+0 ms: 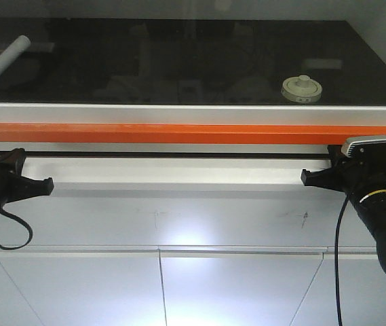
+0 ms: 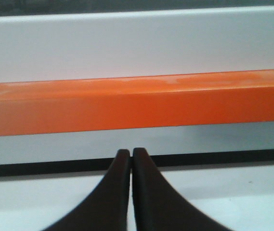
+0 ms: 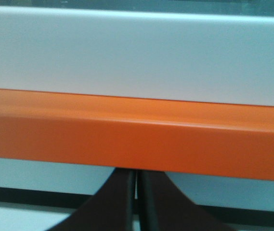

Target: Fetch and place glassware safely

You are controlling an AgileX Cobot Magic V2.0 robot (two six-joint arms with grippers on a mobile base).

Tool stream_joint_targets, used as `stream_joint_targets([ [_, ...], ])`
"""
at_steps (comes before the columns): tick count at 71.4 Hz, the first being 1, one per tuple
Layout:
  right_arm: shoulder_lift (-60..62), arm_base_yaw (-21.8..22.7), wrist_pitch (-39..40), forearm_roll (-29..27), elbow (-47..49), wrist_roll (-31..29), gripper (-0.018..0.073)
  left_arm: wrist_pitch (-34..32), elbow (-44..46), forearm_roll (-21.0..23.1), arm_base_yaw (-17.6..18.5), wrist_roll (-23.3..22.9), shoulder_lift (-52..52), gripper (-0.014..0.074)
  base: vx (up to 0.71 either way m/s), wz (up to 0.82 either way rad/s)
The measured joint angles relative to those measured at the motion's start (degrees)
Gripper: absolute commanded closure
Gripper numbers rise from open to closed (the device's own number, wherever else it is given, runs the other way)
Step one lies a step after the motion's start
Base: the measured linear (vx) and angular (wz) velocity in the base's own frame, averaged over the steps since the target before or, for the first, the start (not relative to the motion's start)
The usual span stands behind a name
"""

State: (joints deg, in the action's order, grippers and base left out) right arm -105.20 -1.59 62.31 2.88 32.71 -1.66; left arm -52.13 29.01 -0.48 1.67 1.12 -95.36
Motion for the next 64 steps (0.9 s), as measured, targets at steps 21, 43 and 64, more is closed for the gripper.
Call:
stream_joint_targets([
  [21, 0.00, 0.00, -0.11, -0.21, 0.06, 0.00, 0.0560, 0.06, 3.09, 0.11, 0.00, 1.26, -2.01, 0.0603, 0.00, 0.00],
  [43, 0.00, 0.00, -0.41, -1.41, 0.19, 0.00, 0.0560, -0.56, 4.26, -0.79, 0.09, 1.44, -3.76, 0.0603, -0.01, 0.03],
  [64, 0.00, 0.00, -0.41, -1.71, 0.19, -0.05, 0.0560, -0.01, 4.59, -1.48, 0.13, 1.49, -3.89, 0.0603, 0.00, 0.02],
])
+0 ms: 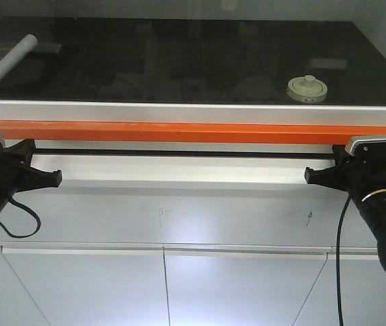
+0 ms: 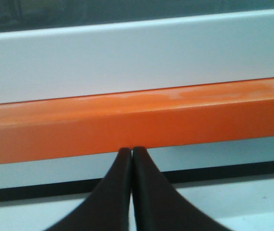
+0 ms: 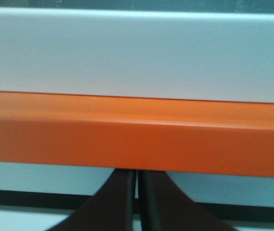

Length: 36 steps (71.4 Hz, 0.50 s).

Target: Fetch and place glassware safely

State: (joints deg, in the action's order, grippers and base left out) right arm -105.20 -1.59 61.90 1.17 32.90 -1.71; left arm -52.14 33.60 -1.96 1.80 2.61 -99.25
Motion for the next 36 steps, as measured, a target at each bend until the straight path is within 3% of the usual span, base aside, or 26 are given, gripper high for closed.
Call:
stream_joint_targets([
  [15, 0.00, 0.00, 0.38, -0.19, -0.05, -0.17, 0.0560, 4.41, 1.54, 1.34, 0.00, -0.26, -1.44, 0.0603, 0.00, -0.01],
  [36, 0.00, 0.00, 0.50, -0.14, -0.05, -0.18, 0.0560, 1.17, 1.77, 1.45, 0.00, -0.26, -1.44, 0.0603, 0.00, 0.00],
])
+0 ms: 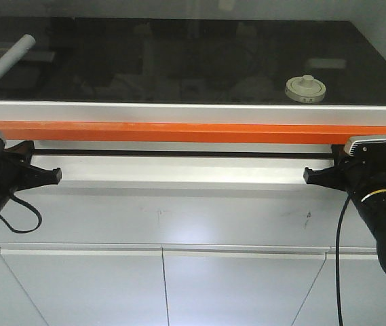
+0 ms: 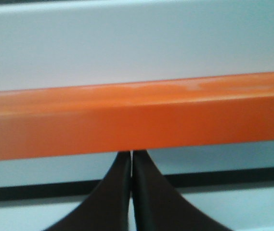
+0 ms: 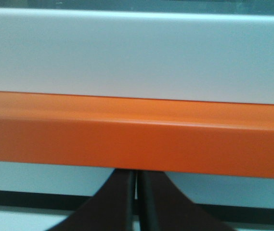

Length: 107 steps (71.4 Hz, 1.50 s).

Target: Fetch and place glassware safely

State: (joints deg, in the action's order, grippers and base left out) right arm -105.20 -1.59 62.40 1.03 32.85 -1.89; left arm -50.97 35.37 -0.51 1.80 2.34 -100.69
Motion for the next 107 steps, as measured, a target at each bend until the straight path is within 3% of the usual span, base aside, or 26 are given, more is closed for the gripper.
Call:
stream_joint_targets([
  [107, 0.89, 0.00, 0.82, 0.38, 0.00, -1.30, 0.0560, 6.15, 3.80, 0.00, 0.00, 0.20, 1.54, 0.0603, 0.00, 0.00],
])
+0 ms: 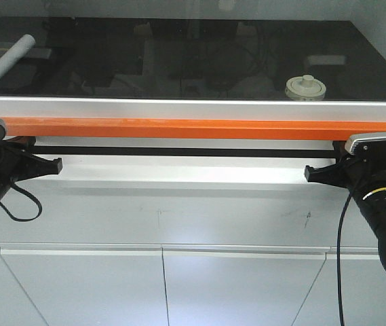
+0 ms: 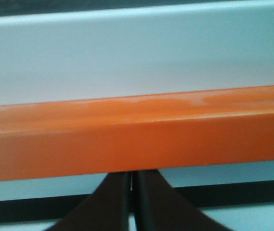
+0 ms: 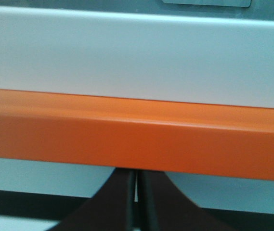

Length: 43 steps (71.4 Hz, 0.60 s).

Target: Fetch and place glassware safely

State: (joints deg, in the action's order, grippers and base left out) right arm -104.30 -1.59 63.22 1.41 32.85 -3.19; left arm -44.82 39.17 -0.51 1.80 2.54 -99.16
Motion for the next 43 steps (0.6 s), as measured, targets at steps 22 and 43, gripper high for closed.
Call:
stream_joint_targets([
  [22, 3.35, 0.04, -1.56, 0.05, 0.05, 0.00, 0.0560, 1.26, 0.00, 0.00, 0.00, 0.06, 3.30, 0.0603, 0.00, 0.00],
  [43, 7.15, 0.04, -1.56, 0.22, 0.11, 0.00, 0.0560, 3.88, 1.80, -0.05, 0.00, 0.05, 6.71, 0.0603, 0.00, 0.00],
])
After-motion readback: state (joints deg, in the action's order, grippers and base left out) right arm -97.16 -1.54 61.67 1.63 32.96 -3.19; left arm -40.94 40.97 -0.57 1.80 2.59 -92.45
